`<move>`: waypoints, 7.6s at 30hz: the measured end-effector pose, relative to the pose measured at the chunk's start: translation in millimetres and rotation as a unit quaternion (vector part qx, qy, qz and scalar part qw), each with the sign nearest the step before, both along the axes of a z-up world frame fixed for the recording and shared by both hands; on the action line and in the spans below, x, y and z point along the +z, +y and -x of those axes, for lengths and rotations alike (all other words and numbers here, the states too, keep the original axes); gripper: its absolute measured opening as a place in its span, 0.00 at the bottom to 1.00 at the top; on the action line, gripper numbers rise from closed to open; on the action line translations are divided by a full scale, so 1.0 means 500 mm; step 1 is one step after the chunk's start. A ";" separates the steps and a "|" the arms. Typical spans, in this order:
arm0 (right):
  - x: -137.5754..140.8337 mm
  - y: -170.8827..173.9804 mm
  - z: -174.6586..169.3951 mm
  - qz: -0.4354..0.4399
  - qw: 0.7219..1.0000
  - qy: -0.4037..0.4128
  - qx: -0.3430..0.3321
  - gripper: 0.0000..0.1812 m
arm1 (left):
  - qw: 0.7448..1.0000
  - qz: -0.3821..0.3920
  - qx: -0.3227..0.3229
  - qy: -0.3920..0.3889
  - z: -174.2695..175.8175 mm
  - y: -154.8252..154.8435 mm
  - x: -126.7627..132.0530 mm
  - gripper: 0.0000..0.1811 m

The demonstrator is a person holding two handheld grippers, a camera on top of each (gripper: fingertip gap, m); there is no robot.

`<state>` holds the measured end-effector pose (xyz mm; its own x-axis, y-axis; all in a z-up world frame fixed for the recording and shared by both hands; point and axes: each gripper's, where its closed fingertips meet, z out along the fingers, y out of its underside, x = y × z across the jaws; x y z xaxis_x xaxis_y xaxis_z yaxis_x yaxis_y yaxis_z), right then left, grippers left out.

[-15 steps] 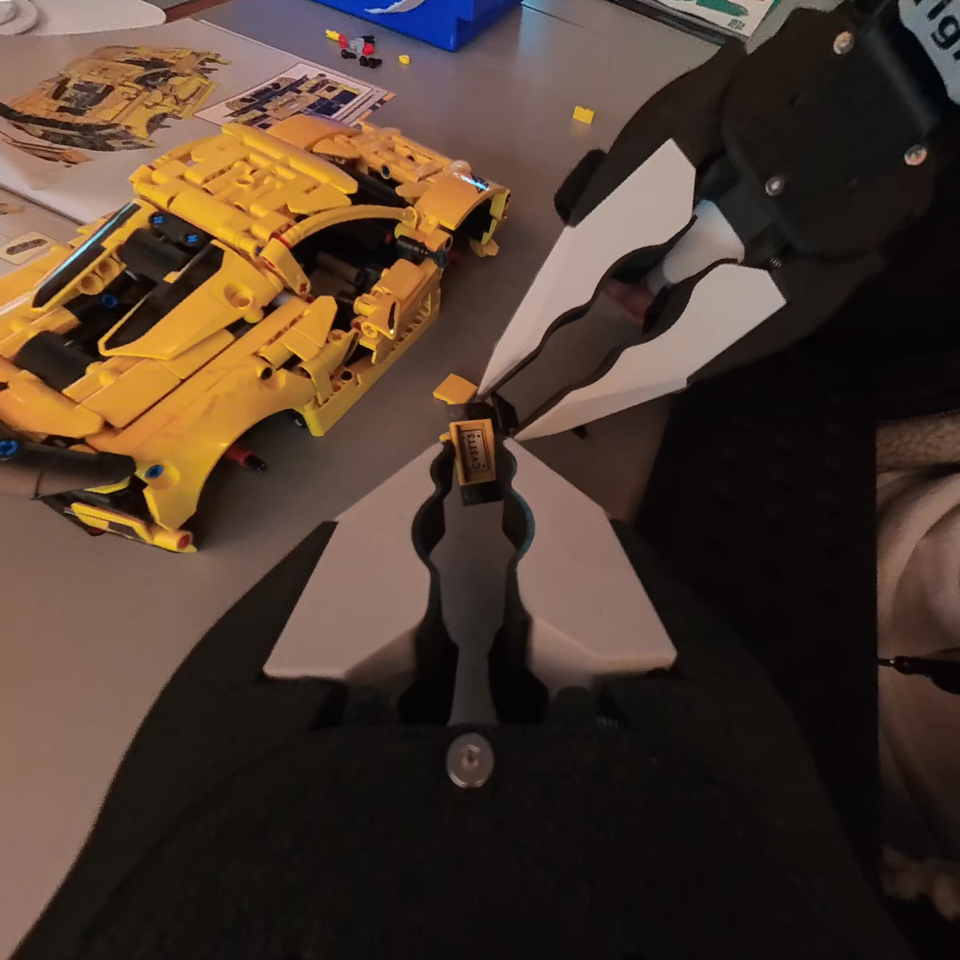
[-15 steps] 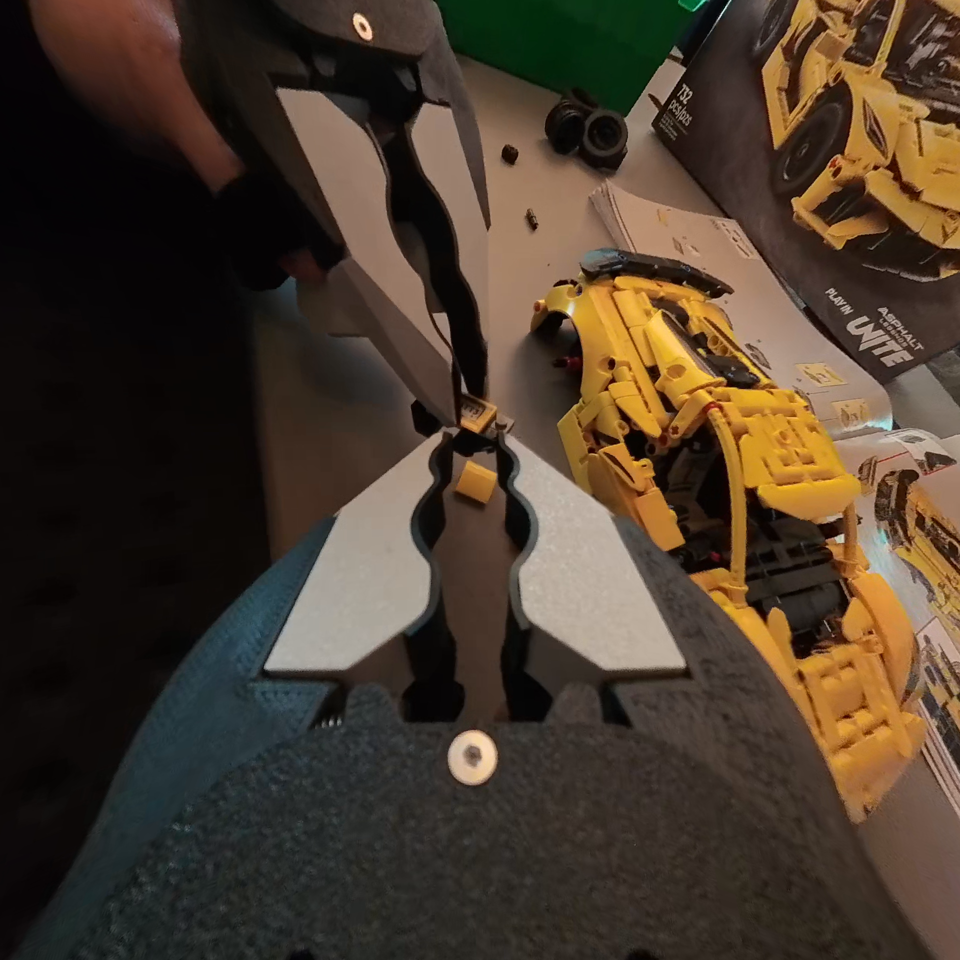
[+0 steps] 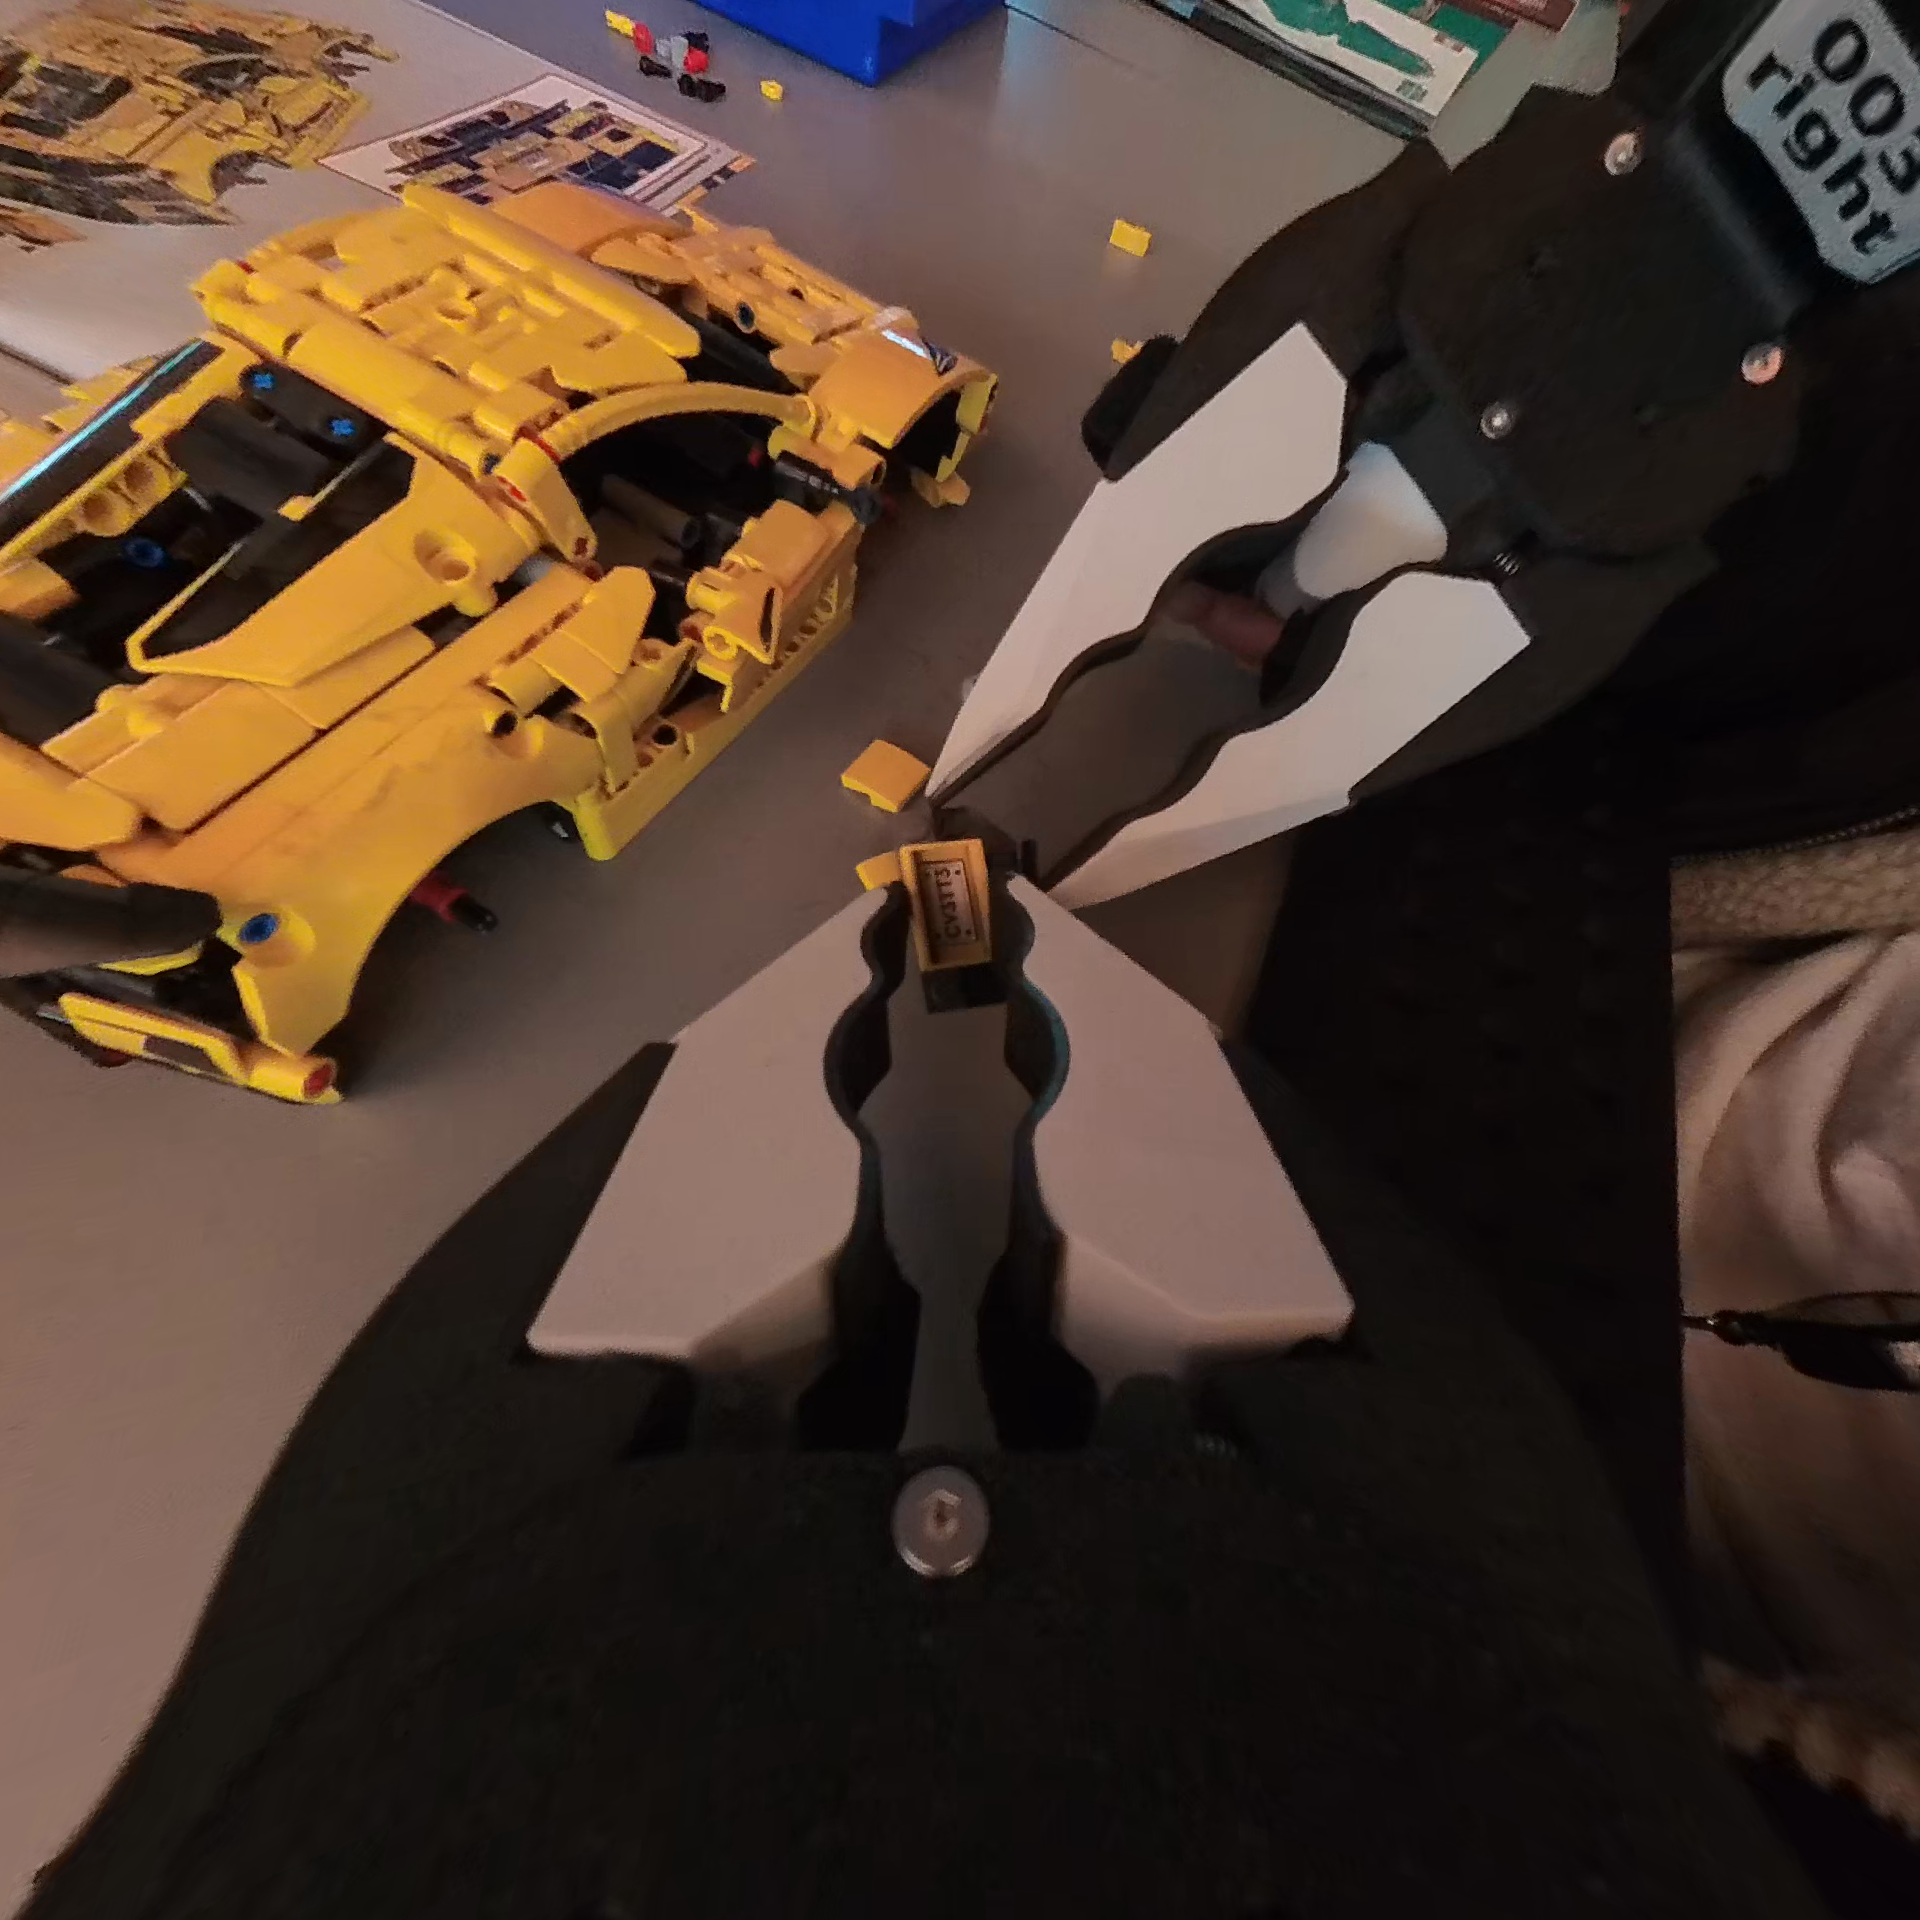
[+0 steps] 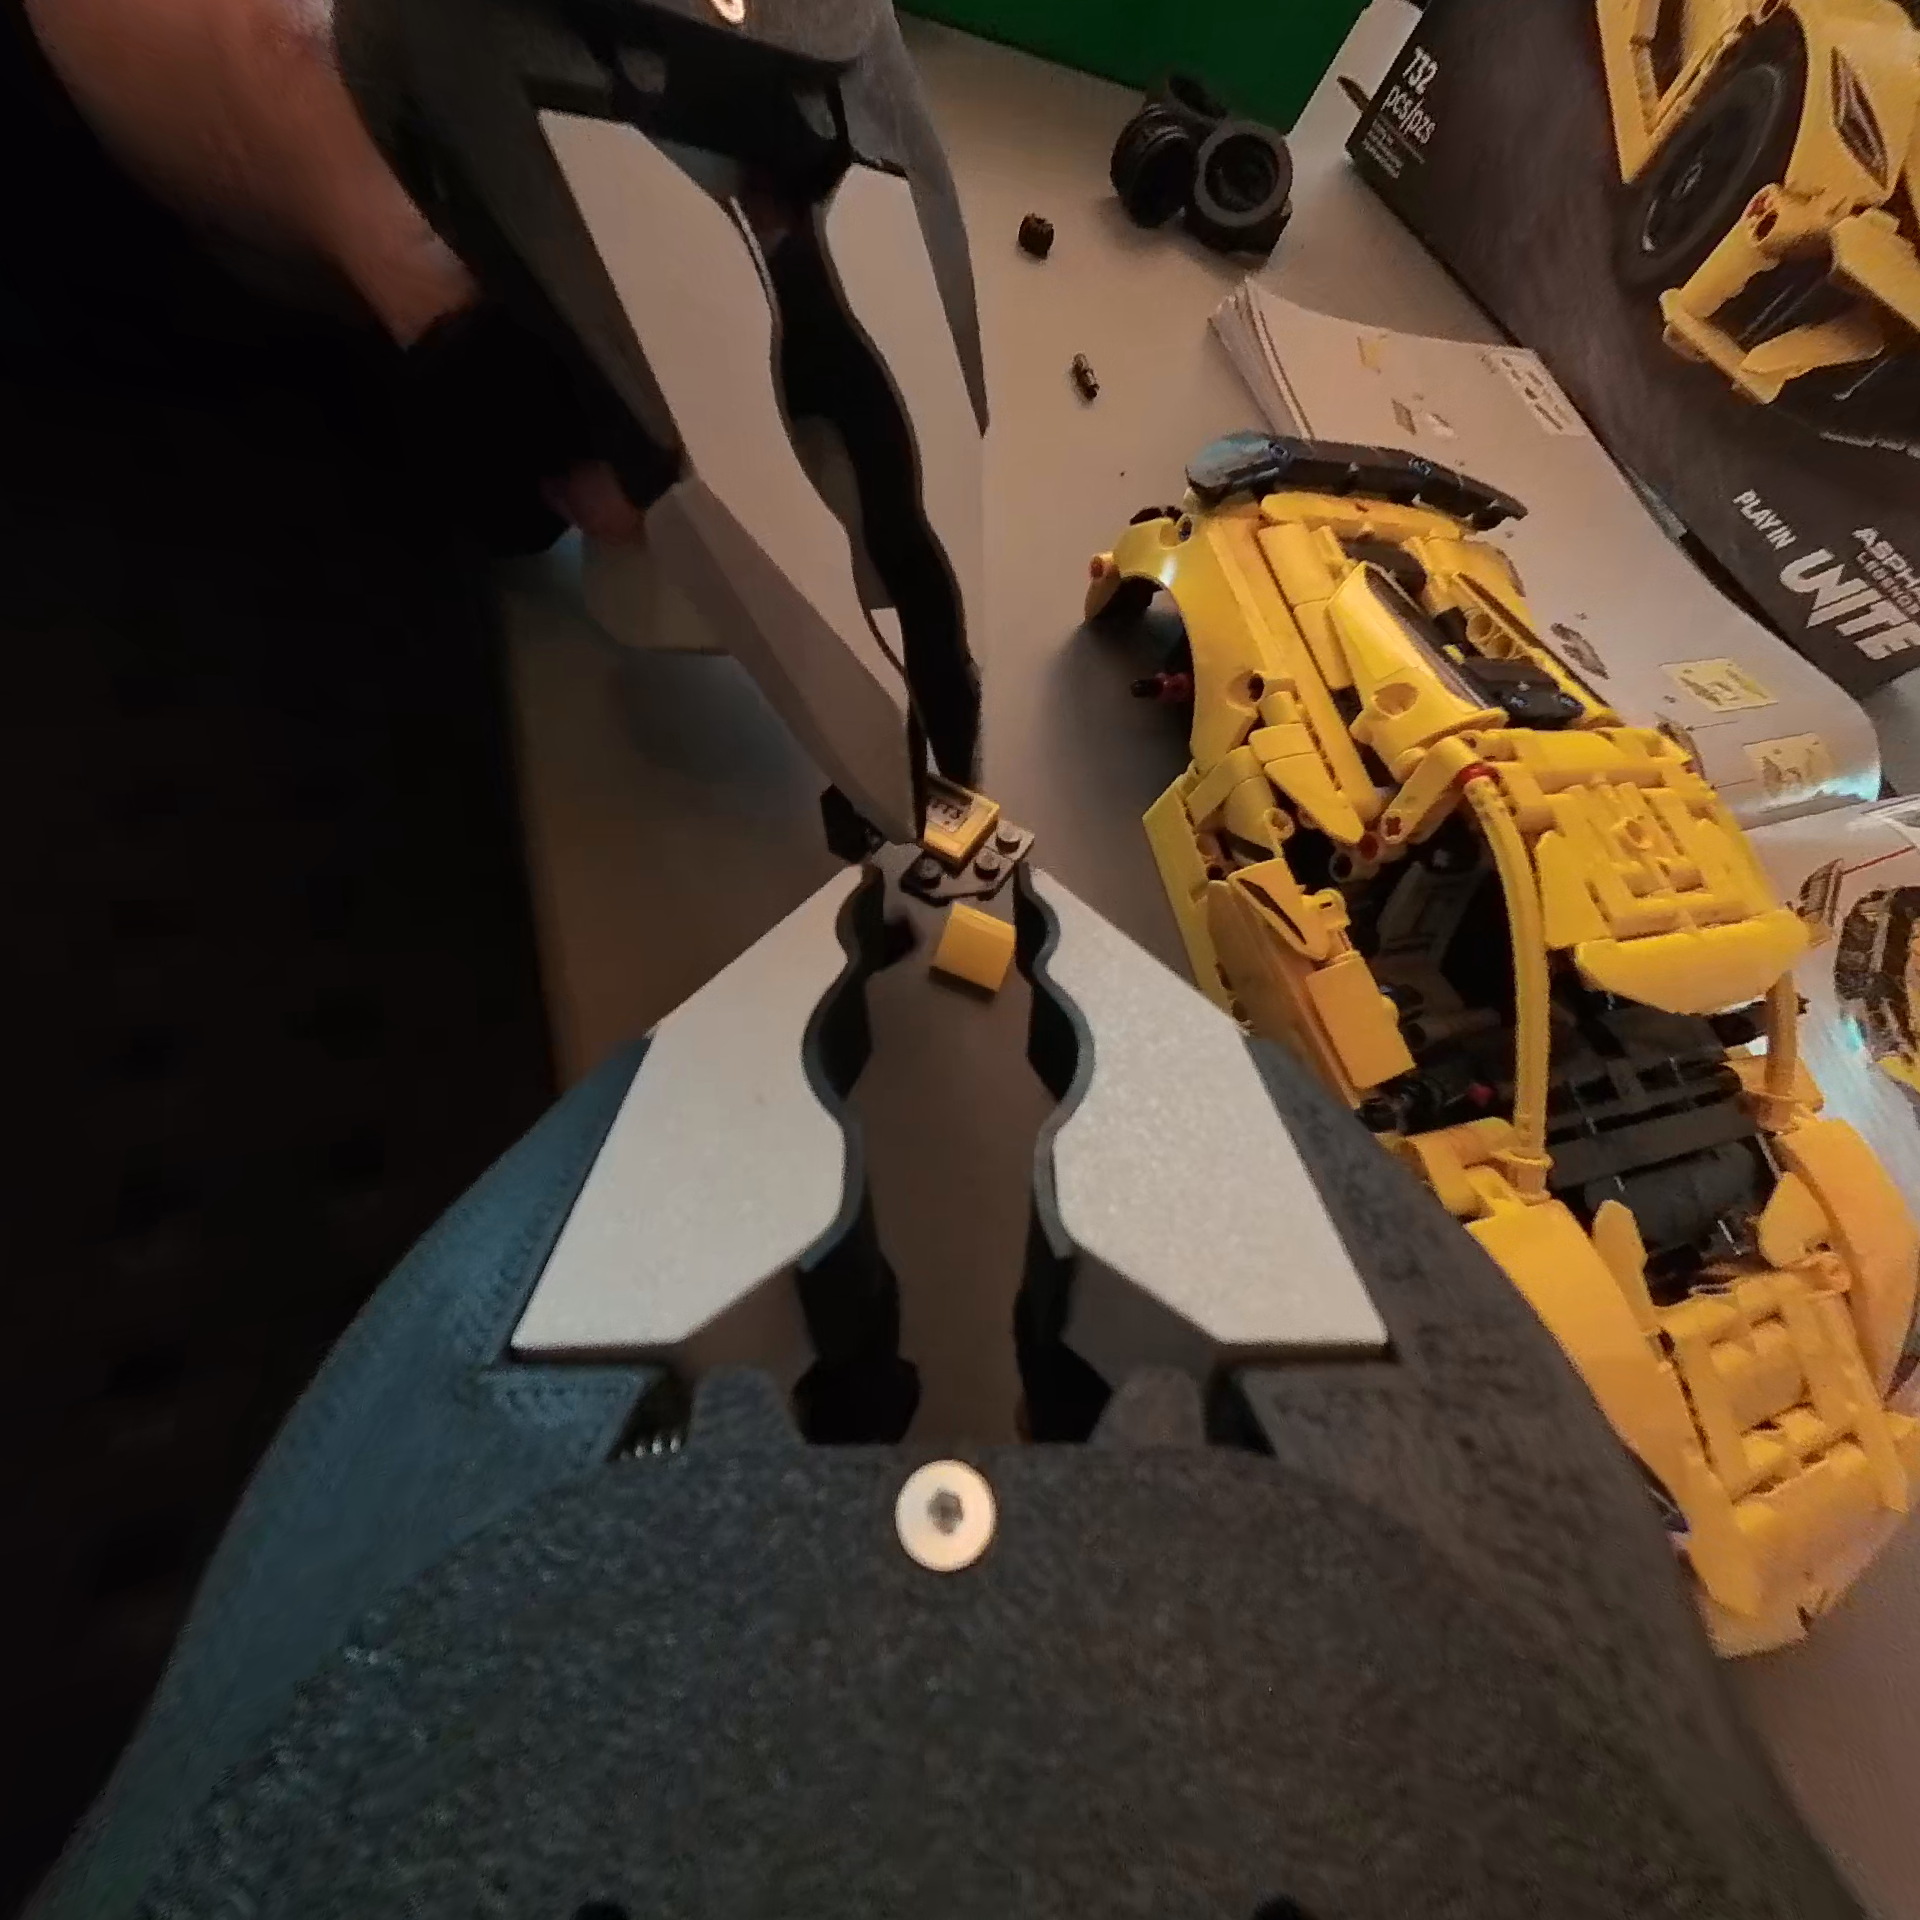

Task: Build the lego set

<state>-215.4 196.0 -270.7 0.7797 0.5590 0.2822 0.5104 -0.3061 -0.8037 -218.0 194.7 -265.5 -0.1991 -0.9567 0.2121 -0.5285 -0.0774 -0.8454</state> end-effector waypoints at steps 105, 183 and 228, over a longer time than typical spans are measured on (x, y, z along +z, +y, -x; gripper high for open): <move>0.133 -0.092 0.060 0.177 0.851 0.454 0.193 0.06 | 0.971 -0.108 -0.177 -0.120 0.039 -0.095 0.120 0.02; -0.031 0.002 -0.007 0.075 0.995 0.056 0.019 0.08 | 0.994 -0.056 -0.013 0.096 0.023 0.005 -0.039 0.19; -0.045 -0.014 0.015 0.097 0.990 0.034 0.094 0.01 | 0.989 -0.031 -0.115 0.085 0.027 -0.021 -0.062 0.12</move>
